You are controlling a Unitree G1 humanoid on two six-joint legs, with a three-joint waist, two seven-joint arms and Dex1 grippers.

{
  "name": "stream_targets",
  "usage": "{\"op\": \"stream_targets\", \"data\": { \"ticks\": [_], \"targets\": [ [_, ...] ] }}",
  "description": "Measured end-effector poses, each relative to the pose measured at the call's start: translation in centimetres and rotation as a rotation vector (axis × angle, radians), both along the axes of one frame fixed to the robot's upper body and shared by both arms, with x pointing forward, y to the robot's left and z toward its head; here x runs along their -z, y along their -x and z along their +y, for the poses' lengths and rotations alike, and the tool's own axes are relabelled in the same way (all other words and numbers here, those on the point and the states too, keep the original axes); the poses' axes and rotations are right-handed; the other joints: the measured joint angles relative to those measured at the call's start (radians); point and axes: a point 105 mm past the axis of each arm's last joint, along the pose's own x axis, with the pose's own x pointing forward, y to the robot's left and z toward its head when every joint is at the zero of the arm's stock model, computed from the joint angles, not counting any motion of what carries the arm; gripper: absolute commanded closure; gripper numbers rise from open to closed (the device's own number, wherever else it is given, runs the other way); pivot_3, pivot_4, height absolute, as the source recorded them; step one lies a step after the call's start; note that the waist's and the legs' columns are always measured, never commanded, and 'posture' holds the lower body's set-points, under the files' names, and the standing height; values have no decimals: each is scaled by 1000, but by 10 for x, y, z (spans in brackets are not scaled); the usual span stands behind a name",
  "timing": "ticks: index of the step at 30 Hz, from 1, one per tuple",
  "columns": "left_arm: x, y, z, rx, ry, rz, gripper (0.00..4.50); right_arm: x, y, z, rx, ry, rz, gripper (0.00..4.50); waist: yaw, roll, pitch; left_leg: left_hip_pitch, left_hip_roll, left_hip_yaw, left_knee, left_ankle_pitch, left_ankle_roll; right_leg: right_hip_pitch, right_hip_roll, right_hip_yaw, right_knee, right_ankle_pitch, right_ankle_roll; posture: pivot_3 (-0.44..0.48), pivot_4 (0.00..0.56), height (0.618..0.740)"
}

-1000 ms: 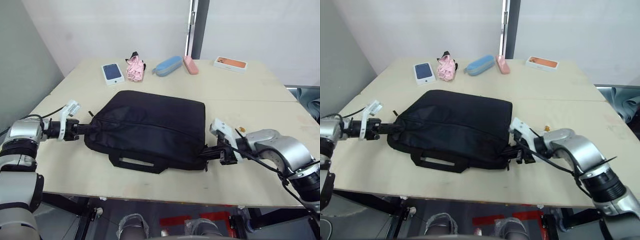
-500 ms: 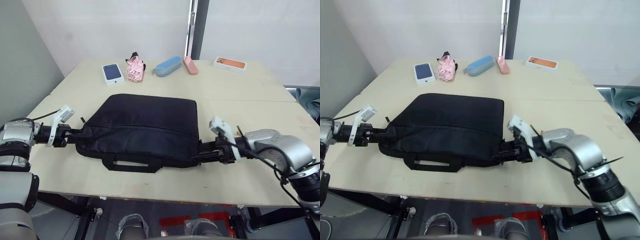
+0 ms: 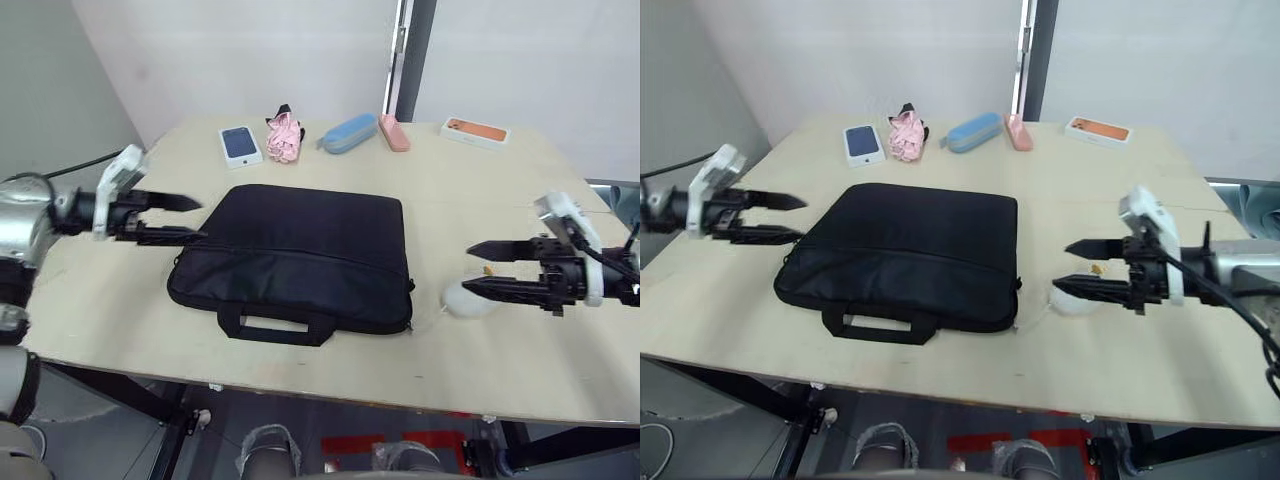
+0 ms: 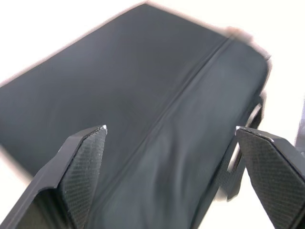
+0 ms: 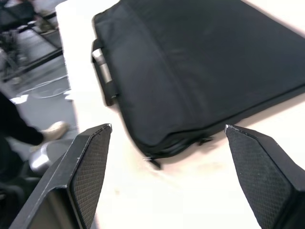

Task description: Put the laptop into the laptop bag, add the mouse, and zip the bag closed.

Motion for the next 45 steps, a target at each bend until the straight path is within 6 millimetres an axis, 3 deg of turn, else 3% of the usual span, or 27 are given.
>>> {"op": "stream_targets", "data": {
  "ticks": [2, 3, 4, 6, 10, 17, 21, 23, 26, 32, 38, 41, 45],
  "targets": [
    [-1, 5, -33, 136, 38, -14, 0, -1, 3, -7, 38, 7, -23, 530, 0, 0, 0, -1, 0, 1, 0, 0, 1, 0, 0, 1, 0, 0, 0, 0, 150, 740],
    [1, 7, -40, 166, 42, -10, 0, 0, 4, -9, 46, 8, -24, 530, 0, 0, 0, -1, 0, 1, 0, 0, 1, 0, 0, 1, 0, 0, 0, 0, 150, 740],
    [7, 11, -60, 248, 53, -4, 240, 0, 8, -14, 77, 15, -31, 503, -3, 0, 0, -1, 0, 1, 0, 0, 1, -1, 0, 1, -1, 0, 0, 0, 150, 740],
    [16, 13, -79, 314, 76, 12, 735, -1, 12, -19, 108, 25, -44, 488, -7, 0, 0, -1, 0, 2, -2, 0, 1, -1, 1, 1, -1, 0, 0, 0, 150, 740],
    [42, 13, -121, 442, 94, 7, 2170, 2, 23, -25, 167, 35, -52, 488, -3, 0, 0, -1, 0, 2, 0, 0, 2, 0, 0, 1, -1, 0, 1, 0, 150, 740],
    [91, 1, -160, 499, 14, -13, 4479, 5, 34, -27, 233, 44, -52, 488, 0, 0, 0, -1, -1, 2, 1, 0, 3, 0, 0, 2, -2, 1, 3, 0, 150, 740],
    [115, -2, -183, 523, -27, -33, 4479, 11, 32, -21, 240, 77, -53, 488, -2, -1, -1, -1, -1, 2, 1, 1, 4, 0, -1, 2, -3, 1, 3, 0, 150, 740],
    [121, -3, -188, 535, -81, -70, 4479, 28, 29, -19, 237, 148, -13, 488, -1, -1, -1, -1, -1, 1, 0, 1, 4, 1, -1, 2, -3, 1, 3, 0, 150, 740],
    [125, -5, -190, 539, -128, -113, 4479, 39, 18, -23, 247, 206, -10, 488, -4, 1, -2, 0, -2, 2, 1, 1, 4, 2, -1, 3, -2, 1, 4, 0, 150, 740],
    [138, -5, -186, 550, -204, -172, 4479, 56, -29, -28, 196, 413, -62, 488, -26, 2, -4, 8, -3, 1, 2, 1, 5, 11, -3, 3, -2, 3, 5, 0, 150, 740],
    [140, -4, -184, 551, -209, -157, 4479, 80, -49, -23, 128, 500, -19, 488, -36, 2, -4, 14, -3, 3, -1, 1, 5, 16, -3, 3, -4, 2, 5, 0, 150, 740],
    [141, -5, -182, 540, -220, -163, 4500, 88, -62, -16, 113, 486, 13, 1339, -44, 3, -4, 15, -3, 3, 0, 1, 5, 17, -3, 3, -4, 3, 5, 0, 150, 740],
    [143, -3, -182, 540, -225, -174, 4500, 92, -62, -12, 74, 471, 55, 2696, -43, 3, -4, 15, -3, 3, -1, 1, 5, 17, -3, 3, -4, 3, 5, 0, 150, 740]
  ]
}}
